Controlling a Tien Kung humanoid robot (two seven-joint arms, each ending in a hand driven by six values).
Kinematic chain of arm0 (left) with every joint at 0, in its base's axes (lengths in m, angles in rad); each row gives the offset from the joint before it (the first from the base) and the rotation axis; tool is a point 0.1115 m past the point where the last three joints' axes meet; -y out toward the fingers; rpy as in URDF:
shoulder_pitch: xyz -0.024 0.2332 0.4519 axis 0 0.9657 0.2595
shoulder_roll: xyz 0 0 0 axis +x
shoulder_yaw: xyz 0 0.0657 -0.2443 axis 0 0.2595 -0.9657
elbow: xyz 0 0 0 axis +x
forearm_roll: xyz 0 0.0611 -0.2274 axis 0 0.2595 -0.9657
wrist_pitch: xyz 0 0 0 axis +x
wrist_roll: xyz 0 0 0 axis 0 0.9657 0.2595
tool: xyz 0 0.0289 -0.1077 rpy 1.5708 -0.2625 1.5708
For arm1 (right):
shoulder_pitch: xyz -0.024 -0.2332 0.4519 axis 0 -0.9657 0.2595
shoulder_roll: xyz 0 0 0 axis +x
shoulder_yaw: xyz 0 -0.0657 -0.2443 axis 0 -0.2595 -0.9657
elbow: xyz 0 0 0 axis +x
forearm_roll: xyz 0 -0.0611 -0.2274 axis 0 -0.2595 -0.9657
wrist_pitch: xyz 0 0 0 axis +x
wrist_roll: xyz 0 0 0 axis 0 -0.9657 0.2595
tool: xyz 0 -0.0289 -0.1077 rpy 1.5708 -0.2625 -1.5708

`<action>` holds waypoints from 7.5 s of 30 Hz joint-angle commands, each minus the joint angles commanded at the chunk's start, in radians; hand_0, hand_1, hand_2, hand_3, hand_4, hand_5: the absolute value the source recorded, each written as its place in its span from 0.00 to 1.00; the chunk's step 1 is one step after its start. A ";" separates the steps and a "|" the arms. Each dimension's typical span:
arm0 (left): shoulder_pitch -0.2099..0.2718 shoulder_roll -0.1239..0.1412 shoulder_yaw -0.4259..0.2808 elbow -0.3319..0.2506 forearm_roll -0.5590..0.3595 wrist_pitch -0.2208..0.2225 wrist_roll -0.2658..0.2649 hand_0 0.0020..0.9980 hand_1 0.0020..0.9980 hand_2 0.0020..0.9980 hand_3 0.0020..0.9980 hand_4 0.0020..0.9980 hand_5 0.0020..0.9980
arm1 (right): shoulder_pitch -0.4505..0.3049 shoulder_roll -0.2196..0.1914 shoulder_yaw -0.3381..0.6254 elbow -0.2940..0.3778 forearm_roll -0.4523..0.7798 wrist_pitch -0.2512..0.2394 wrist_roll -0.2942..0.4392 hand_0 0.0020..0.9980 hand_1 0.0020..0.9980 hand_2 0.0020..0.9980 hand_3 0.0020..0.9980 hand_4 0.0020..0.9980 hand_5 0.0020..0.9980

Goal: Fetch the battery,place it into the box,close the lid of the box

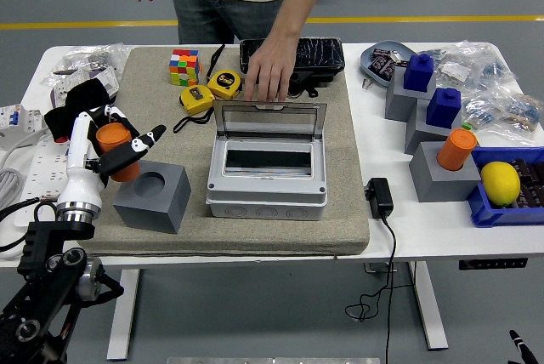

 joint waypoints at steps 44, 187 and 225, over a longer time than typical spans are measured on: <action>-0.077 0.075 0.330 -0.138 0.604 0.157 0.093 0.03 0.00 0.04 0.08 1.00 0.00 | -0.001 -0.007 0.008 0.000 -0.011 -0.001 -0.002 0.88 0.83 0.78 0.80 1.00 1.00; -0.400 -0.028 0.589 0.352 0.480 0.210 -0.030 0.46 0.66 0.57 0.26 1.00 0.51 | 0.015 -0.012 0.003 0.000 -0.011 0.008 -0.006 0.87 0.82 0.77 0.80 1.00 1.00; -0.524 0.002 0.465 0.113 0.788 -0.036 0.316 0.99 1.00 0.93 0.88 1.00 1.00 | 0.018 -0.009 0.013 0.000 -0.018 0.008 -0.007 0.87 0.81 0.77 0.80 1.00 1.00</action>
